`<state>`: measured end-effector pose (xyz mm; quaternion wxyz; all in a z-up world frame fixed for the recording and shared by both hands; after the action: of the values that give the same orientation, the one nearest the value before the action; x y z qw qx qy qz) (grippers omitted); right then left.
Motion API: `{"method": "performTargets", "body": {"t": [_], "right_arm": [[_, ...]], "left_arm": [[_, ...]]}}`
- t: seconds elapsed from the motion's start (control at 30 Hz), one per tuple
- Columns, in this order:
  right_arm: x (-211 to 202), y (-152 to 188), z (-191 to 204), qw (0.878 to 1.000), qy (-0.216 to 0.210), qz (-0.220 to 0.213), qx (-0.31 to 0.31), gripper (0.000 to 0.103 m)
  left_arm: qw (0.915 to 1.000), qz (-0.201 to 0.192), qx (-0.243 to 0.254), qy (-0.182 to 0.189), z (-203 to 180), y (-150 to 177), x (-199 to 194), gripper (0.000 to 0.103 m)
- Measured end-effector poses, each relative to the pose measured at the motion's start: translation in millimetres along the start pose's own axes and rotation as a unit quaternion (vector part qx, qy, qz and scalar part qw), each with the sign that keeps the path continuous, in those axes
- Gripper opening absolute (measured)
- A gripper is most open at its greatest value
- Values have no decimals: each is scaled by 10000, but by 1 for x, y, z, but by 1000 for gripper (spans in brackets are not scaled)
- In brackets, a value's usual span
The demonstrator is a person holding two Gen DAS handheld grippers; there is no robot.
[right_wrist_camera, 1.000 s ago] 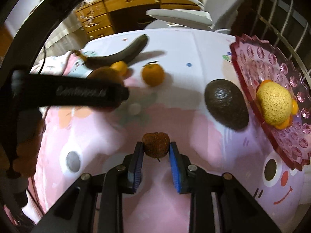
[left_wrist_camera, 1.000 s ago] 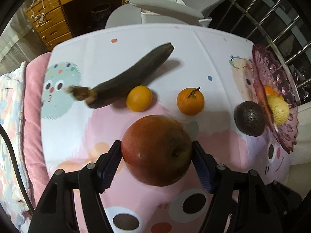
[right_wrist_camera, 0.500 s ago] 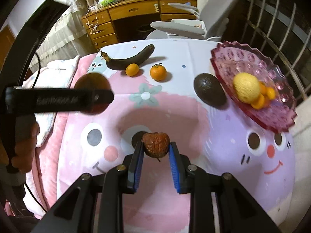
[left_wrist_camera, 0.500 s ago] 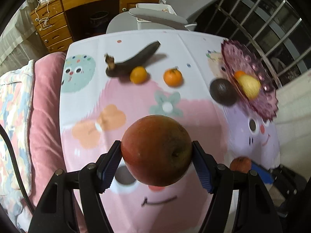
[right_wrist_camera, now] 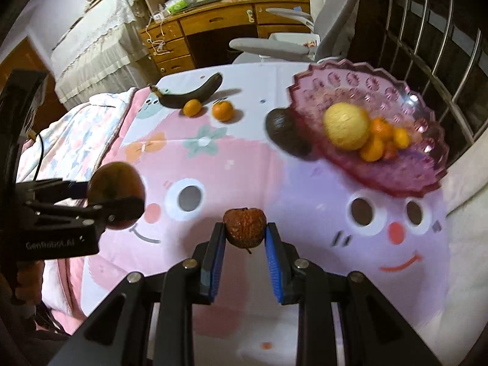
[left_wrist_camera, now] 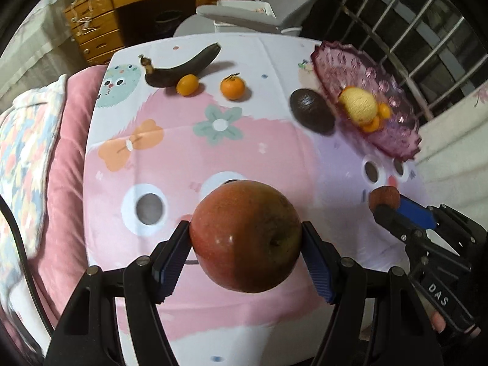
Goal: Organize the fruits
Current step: 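Carry the apple and lychee over the pink bowl and open both tools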
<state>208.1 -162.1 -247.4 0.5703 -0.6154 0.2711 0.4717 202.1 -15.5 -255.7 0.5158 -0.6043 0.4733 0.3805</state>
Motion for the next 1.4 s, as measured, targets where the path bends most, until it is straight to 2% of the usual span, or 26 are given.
{"method": "performTargets", "body": {"t": [0.2,0.47,0.8,1.0,1.13,1.4], "right_arm": [[-24,-4,-54,9994,-116,-218,-261,26],[-45,-14,-123,9975,-29,-440,-552,27],[-49,-31,-174,9968,-12,-472,-646,27],[-35,-31,-195,9968,-96,-333,-722,27],[-21,-31,-203,9968,-220,-248,-723,27],[8,-35,-210,9971,-275,-155,-688,27]], "left_arm": [[9984,-371,-391,-145,-52,-5,-13,69],[9964,-684,-456,-228,-110,-34,-19,69],[9932,-1085,-266,-329,-153,-110,-19,69],[9908,-1269,-263,-377,-165,-158,-1,70],[9915,-1182,-395,-360,-170,-183,25,70],[9934,-983,-460,-373,-173,-203,74,70]]}}
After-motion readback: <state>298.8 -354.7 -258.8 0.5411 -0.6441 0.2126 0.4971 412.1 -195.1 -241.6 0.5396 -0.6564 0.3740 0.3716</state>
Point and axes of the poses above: each gripper's, at about its wrist camera, not at the fingertips, and x roughly the way its jaws point, z to its left, y to its underside, the point moved 10 cm from there along x, roughly the way its jaws point, and after that the axes turned 5 degrees about -x, right-handed, at the moved point
